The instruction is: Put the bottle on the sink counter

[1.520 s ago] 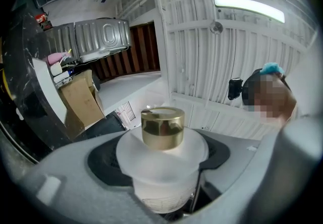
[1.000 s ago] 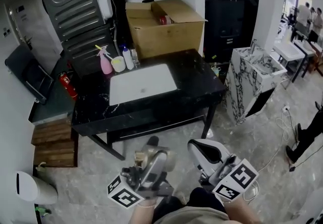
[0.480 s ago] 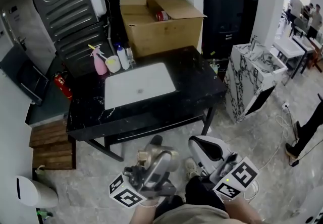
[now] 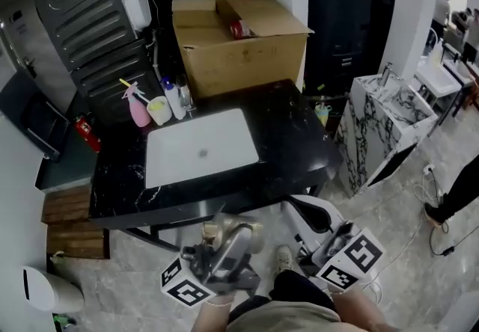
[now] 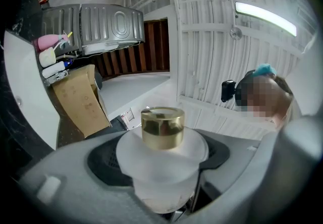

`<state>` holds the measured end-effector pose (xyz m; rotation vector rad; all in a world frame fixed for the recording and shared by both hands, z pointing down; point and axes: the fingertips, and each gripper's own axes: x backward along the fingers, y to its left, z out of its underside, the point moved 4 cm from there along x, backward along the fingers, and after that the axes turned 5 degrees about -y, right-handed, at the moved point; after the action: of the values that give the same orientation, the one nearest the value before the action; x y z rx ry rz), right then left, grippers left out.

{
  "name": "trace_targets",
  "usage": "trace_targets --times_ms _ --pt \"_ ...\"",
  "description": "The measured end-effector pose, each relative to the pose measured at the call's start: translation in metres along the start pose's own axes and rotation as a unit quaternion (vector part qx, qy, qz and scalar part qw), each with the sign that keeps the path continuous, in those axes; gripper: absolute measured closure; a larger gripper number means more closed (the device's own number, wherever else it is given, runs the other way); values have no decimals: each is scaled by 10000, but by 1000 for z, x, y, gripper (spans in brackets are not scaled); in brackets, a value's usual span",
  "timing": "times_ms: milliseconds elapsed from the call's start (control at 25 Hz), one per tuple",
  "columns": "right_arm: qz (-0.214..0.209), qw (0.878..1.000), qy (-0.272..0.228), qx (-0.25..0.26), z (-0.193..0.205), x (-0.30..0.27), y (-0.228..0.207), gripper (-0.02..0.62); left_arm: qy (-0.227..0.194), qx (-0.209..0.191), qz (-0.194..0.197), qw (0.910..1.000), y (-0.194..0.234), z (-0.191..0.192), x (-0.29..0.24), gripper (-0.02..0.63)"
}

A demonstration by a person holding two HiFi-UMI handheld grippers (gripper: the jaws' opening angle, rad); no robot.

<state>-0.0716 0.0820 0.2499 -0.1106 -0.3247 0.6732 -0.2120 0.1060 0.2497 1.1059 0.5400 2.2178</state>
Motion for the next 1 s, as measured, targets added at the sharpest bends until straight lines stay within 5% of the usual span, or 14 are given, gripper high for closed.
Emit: trace_targets --times_ms 560,1000 --pt "-279 9996 -23 -48 -21 -58 -146 592 -147 -276 -129 9994 87 22 -129 255" --pt "-169 9998 42 -89 -20 -49 -206 592 -6 -280 -63 9996 110 58 -174 255"
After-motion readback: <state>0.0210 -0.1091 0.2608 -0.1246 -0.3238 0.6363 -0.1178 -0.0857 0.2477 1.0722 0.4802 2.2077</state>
